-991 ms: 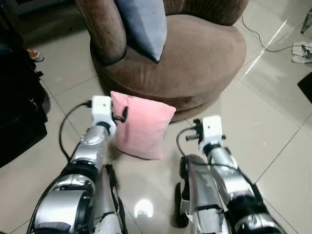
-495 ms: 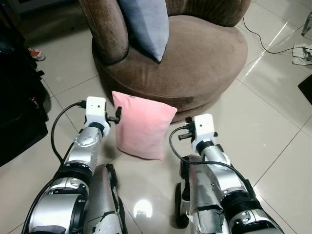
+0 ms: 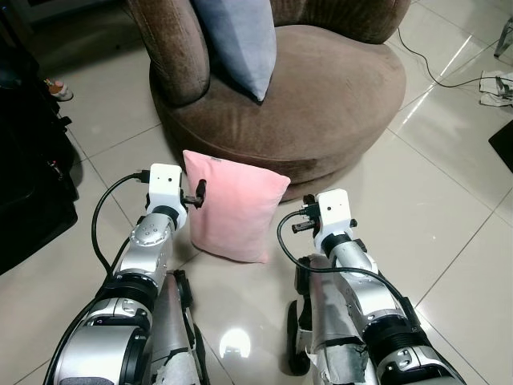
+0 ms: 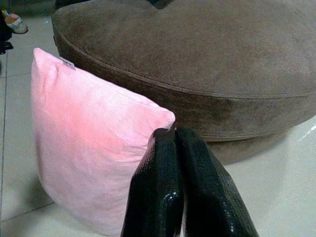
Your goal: Move the pillow to the sofa from floor
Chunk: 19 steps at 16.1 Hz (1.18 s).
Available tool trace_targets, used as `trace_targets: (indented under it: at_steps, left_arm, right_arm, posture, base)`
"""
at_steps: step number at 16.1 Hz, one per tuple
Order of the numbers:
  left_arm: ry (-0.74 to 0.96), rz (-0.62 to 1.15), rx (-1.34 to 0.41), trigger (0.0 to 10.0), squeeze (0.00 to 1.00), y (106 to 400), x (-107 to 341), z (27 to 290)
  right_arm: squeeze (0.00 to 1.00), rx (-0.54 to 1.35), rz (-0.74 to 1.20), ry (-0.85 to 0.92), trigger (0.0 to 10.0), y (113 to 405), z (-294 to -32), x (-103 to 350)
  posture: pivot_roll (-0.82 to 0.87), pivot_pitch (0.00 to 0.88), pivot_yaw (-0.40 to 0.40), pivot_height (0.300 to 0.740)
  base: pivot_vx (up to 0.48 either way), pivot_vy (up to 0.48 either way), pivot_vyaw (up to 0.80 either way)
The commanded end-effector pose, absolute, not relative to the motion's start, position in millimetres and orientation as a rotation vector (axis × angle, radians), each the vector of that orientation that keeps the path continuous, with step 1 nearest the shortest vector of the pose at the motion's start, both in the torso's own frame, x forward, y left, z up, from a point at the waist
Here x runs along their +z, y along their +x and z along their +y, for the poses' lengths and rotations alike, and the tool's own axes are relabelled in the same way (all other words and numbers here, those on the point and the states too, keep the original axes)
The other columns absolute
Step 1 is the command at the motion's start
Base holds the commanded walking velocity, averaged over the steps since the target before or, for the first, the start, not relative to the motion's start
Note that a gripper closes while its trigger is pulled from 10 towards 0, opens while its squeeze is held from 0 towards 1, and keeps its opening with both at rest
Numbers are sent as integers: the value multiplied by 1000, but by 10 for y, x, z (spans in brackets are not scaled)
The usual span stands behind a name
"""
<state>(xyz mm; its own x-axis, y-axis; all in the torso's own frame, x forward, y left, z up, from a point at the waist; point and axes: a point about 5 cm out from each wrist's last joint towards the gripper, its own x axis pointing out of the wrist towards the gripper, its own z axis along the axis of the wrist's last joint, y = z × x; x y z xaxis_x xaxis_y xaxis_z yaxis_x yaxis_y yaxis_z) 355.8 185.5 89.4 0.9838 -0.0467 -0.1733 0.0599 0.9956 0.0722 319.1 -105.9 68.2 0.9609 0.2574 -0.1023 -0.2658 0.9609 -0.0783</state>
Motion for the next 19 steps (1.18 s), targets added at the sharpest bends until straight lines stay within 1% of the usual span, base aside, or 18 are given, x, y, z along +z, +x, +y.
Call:
trace_targets:
  at_steps: [1,2,4,10,13,17,19]
  left_arm:
    - [89,187,-49,10000,0,3533,855,1850]
    - [97,193,-39,10000,0,3528,843,1846]
    - [95,198,-34,10000,0,3522,825,1803]
    - [78,201,-22,10000,0,3511,808,1791]
    - [61,206,14,10000,0,3497,787,1816]
    - [59,209,10,10000,0,3472,756,1775]
    - [56,209,10,10000,0,3464,747,1759]
  right_arm:
    - [0,257,136,-93,10000,3124,-1102,571]
    - [0,258,137,-93,10000,3120,-1100,569]
    - [0,268,139,-90,10000,3098,-1079,557]
    - [0,271,152,-80,10000,3067,-1079,532]
    - [0,286,137,-89,10000,3057,-1067,546]
    - [0,294,153,-106,10000,3047,-1080,531]
    - [0,290,175,-109,10000,3057,-1090,514]
  posture:
    - [4,224,-66,533]
    - [3,225,-66,533]
    - [-2,227,-67,533]
    - [-7,234,-71,533]
    - [-8,237,-74,533]
    - [-6,244,-80,533]
    - [-6,245,-82,533]
  base:
    - [0,0,0]
    - [0,0,0]
    - [300,-371,0]
    - [299,-372,0]
    - [0,0,0]
    - [0,0,505]
    - [0,0,0]
